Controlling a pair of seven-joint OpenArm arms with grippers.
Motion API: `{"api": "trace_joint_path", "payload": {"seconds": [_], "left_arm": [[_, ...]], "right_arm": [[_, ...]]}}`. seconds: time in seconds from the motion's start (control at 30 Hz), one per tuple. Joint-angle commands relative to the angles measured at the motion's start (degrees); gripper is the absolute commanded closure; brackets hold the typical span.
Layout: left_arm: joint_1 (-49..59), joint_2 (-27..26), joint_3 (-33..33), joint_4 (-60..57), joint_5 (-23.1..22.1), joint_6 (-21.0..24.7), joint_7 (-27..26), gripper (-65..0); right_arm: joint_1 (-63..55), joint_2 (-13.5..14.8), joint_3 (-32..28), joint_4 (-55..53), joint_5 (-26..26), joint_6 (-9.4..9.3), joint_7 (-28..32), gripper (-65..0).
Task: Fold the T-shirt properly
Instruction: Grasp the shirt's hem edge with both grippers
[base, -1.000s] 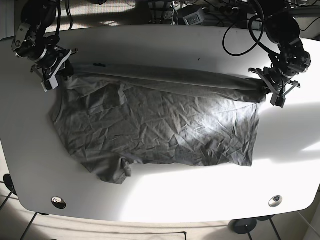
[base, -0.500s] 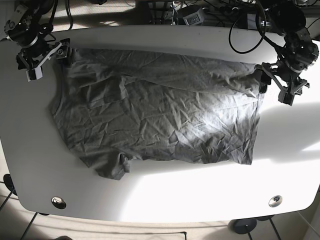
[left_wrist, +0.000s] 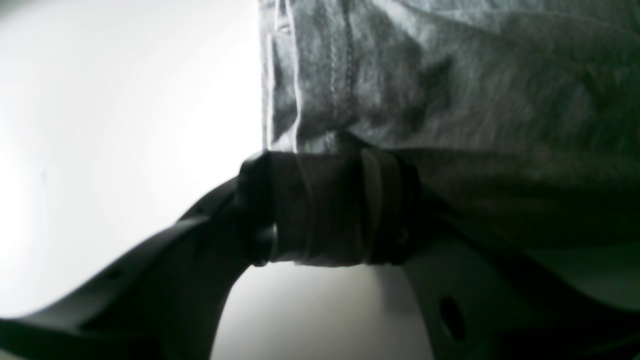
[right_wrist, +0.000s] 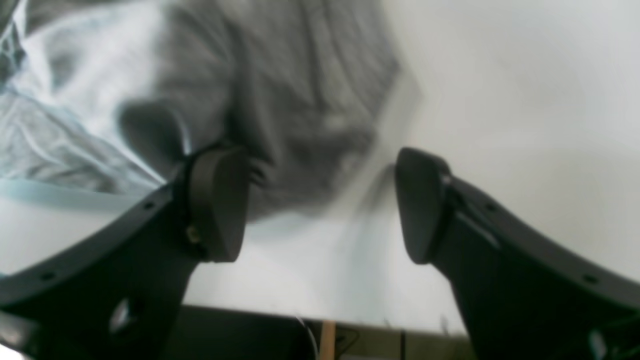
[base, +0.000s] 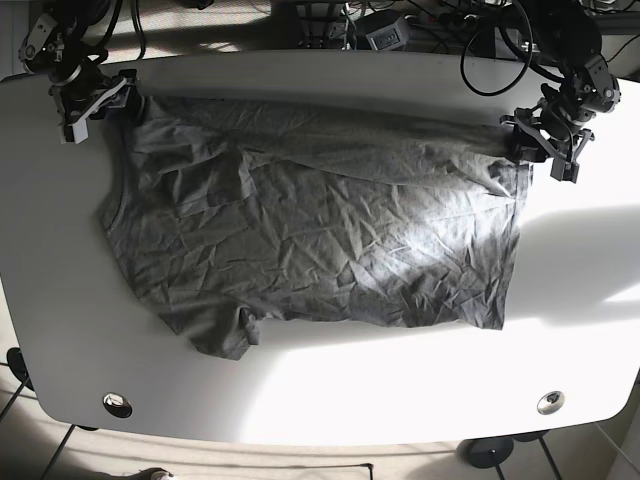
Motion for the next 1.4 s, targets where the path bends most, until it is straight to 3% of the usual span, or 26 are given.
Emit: {"api": "trace_joint_path", "payload": {"seconds": [0.03,0.1,0.17,0.2,0.27,0.6,0.67,0.77,0.83,0.87,0.97,1.03,1.1,1.3,1.4], "left_arm": [[-0.1,-1.5,-0.3,0.2,0.4,0.0,0.4,-16.9],[0.2,-1.5,-0.5,0.4,0.4,0.0,0.4,-10.6],[2.0,-1.6,-0.5,0.9,0.3,0.0,0.4,-8.9],[2.7,-1.6,-0.5,2.0,0.3,0.0,0.4,-8.9],[6.0,-1.6,-0.6,5.8,0.0,0.0,0.4,-8.9],[16.0,-1.2,-0.6,13.2,0.0,0.0,0.4,-8.9],[16.7,-1.2,-0.6,13.4,0.0,0.0,0.4,-9.2],[16.3,-1.2,-0.6,15.3,0.0,0.0,3.3,-10.7],[16.0,-1.2,-1.1,17.2,0.0,0.0,6.1,-16.0],[14.6,-1.2,-1.5,17.7,-0.1,0.0,6.4,-19.7],[9.2,-1.2,-1.5,16.4,-0.1,0.0,7.4,-31.1],[6.2,-1.2,-1.3,17.7,-0.1,0.0,8.4,-34.3],[2.6,-1.2,-1.3,17.9,0.0,0.0,9.9,-34.4],[-11.2,-1.3,-1.2,11.1,0.4,0.0,10.9,-34.4],[-18.8,-1.6,-0.3,4.2,0.4,0.1,10.7,-34.4]], "right_arm": [[-0.2,0.3,-0.8,0.2,0.3,0.28,0.6,-41.7],[-0.3,0.0,-1.4,0.1,0.3,0.28,1.2,-27.7],[-0.6,0.0,-1.7,0.1,0.3,0.28,1.2,-7.9],[-0.7,0.0,-1.7,0.1,0.3,0.28,1.1,-1.3],[-1.4,0.2,-1.2,0.4,0.3,0.28,1.0,-4.1],[-9.0,0.2,1.4,5.6,0.7,0.28,1.0,-3.0],[-9.3,0.0,1.3,6.4,0.7,0.28,0.8,-11.1],[-9.3,-0.1,1.5,9.1,0.8,0.28,0.8,-43.6],[-9.0,-0.1,1.9,11.7,0.8,0.28,1.1,-59.8],[-8.9,0.0,2.9,13.0,0.8,0.28,1.1,-64.5],[-5.0,0.2,3.6,14.0,0.3,0.28,0.9,-65.0],[-2.4,0.5,3.6,13.9,0.3,0.28,0.8,-65.0],[1.2,1.8,3.1,13.5,0.3,0.28,0.8,-65.0],[17.0,5.3,-6.6,1.3,-0.4,0.28,0.9,-65.0],[27.6,5.3,-10.4,-6.8,-9.8,0.28,1.5,-65.0]]}}
